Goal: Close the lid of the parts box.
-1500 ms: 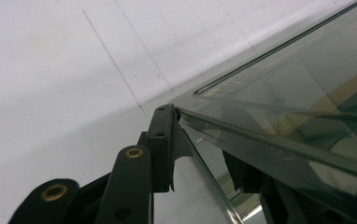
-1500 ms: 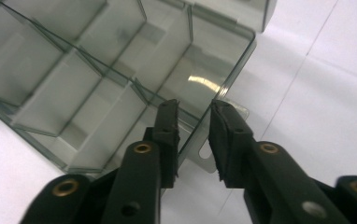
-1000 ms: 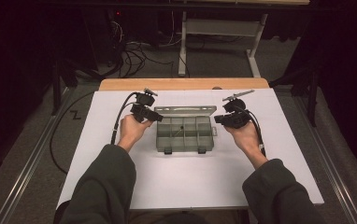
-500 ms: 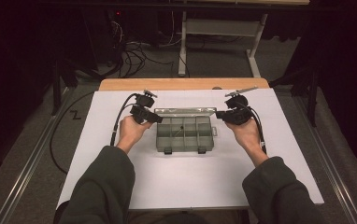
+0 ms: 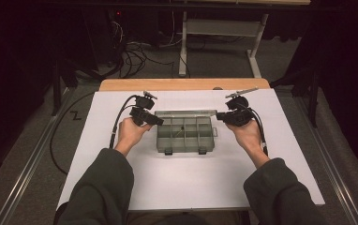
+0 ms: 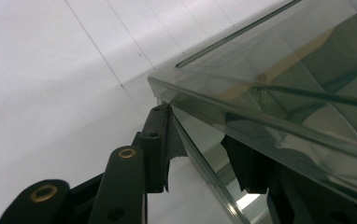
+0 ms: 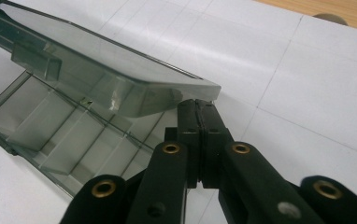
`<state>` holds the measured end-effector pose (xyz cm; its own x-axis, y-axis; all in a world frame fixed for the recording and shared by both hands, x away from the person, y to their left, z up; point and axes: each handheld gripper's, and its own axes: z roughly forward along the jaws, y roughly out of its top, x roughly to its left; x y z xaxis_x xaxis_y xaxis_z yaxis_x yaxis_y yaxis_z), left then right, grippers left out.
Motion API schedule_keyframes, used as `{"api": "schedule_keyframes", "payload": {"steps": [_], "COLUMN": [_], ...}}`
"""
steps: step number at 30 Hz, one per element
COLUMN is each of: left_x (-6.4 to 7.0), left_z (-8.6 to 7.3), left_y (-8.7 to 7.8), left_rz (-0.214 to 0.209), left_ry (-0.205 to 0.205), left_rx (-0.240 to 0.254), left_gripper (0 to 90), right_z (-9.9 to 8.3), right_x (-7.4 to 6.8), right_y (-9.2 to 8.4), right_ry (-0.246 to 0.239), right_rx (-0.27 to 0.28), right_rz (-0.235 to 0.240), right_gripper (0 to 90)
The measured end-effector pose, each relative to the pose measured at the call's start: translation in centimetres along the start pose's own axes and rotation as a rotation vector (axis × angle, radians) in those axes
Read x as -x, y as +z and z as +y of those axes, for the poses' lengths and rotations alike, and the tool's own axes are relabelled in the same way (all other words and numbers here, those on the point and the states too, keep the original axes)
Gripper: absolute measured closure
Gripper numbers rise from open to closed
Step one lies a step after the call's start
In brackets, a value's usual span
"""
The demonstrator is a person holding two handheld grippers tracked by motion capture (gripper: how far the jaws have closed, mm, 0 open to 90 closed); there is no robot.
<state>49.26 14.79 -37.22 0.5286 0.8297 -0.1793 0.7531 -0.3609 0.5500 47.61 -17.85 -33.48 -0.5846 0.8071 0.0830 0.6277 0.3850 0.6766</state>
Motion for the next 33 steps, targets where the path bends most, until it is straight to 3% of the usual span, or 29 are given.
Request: {"api": "schedule_keyframes", "payload": {"steps": [8, 14, 23, 33], "left_x": [-0.5, -0.8, -1.2, -1.1], "left_z": [-1.1, -1.8, -2.3, -2.2], "left_y": [-0.4, -0.6, -1.1, -1.8], "left_rz": [-0.018, -0.015, -0.012, 0.000], "left_ry": [-0.021, -0.030, -0.060, -0.067], "left_rx": [-0.002, -0.018, 0.006, 0.048], "left_gripper": [59.4, 65.2, 73.6, 75.7], "right_z": [-0.3, -0.6, -1.2, -1.9], "right_x": [0.0, 0.0, 0.0, 0.0], "right_y": [0.0, 0.1, 0.2, 0.5], "right_ry": [-0.007, -0.007, -0.015, -0.018], "right_rx": [-0.004, -0.015, -0.023, -0.039], "right_rz": [0.011, 0.022, 0.037, 0.053], "right_gripper": [90.0, 90.0, 90.0, 90.0]}}
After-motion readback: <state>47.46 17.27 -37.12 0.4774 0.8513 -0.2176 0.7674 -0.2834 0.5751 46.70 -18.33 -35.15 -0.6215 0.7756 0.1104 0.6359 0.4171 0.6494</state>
